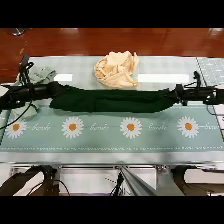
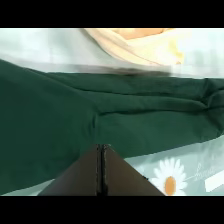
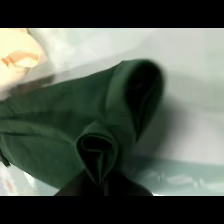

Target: Fold the shirts.

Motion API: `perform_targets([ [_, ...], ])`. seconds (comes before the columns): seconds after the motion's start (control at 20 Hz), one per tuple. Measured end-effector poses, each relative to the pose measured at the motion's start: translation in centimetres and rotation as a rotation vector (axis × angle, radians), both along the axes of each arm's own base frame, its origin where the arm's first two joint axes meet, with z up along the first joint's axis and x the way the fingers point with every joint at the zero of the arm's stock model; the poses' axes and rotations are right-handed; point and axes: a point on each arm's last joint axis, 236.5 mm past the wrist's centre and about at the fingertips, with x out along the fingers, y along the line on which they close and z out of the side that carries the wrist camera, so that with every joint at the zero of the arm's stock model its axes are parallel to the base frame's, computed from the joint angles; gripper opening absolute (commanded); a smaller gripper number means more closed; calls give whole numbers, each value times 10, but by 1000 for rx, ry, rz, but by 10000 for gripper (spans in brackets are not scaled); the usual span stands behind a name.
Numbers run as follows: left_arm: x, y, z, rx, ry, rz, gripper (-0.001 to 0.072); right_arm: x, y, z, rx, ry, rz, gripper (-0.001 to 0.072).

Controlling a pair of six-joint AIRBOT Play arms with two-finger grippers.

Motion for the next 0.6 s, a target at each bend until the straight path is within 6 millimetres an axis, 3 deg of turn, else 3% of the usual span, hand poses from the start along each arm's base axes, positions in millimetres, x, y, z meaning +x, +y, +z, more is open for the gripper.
perform_targets([
  [0.1, -5, -17, 1, -6, -1, -42, 16, -20, -5, 29, -98, -21, 38, 20],
  [0.25, -22, -64, -8, -12, 21, -157, 15, -64, -10, 79, -250, -73, 56, 20],
  [0.45, -51, -145, -40, 4, 87, -329, 15, -122, -2, 144, -360, -181, -11, 20],
  [0.6, -76, -216, -63, 25, 130, -499, 15, -157, 8, 171, -386, -230, -61, 20],
])
